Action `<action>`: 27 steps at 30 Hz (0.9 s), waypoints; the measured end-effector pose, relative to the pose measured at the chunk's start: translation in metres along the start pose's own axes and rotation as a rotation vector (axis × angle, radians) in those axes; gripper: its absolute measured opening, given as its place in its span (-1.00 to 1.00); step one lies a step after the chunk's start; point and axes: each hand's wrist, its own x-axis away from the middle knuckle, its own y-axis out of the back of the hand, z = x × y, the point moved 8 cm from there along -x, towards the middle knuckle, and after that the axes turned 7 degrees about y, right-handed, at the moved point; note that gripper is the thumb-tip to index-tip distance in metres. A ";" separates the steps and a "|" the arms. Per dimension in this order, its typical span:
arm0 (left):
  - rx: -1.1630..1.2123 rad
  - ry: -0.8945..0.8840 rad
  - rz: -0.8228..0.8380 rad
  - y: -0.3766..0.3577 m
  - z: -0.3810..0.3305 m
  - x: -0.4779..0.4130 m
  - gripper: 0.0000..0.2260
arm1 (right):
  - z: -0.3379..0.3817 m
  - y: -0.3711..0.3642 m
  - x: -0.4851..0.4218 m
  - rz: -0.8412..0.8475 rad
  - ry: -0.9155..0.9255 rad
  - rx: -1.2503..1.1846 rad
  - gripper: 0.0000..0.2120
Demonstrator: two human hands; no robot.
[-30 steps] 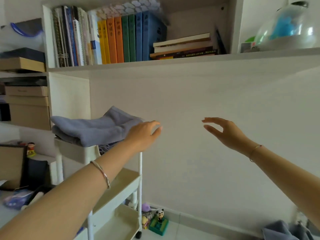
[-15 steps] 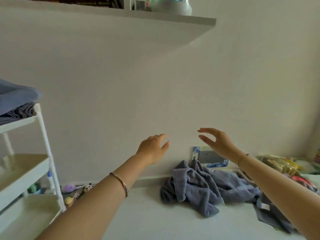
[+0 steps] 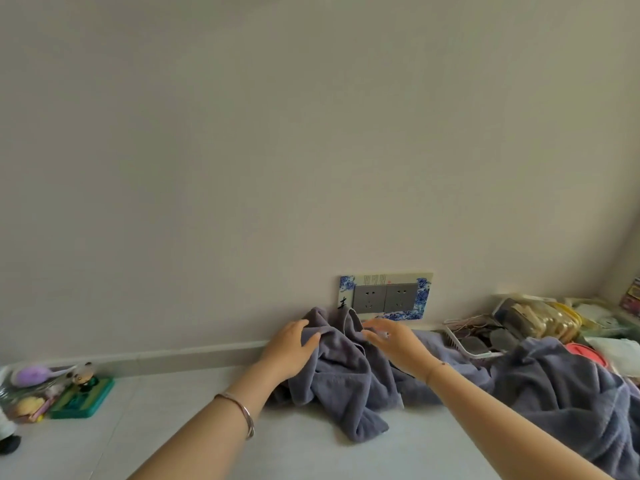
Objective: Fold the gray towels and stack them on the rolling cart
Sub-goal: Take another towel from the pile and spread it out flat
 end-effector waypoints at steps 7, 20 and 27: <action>0.271 0.262 -0.075 -0.044 0.056 -0.049 -0.42 | -0.034 -0.041 -0.036 0.104 0.009 -0.080 -0.64; 0.713 0.484 -0.127 -0.083 0.081 -0.077 -0.72 | -0.046 -0.061 -0.049 0.186 0.022 -0.161 -0.53; 0.792 0.149 -0.018 -0.034 0.019 -0.060 -0.79 | -0.001 -0.044 -0.055 0.219 0.135 -0.323 -0.20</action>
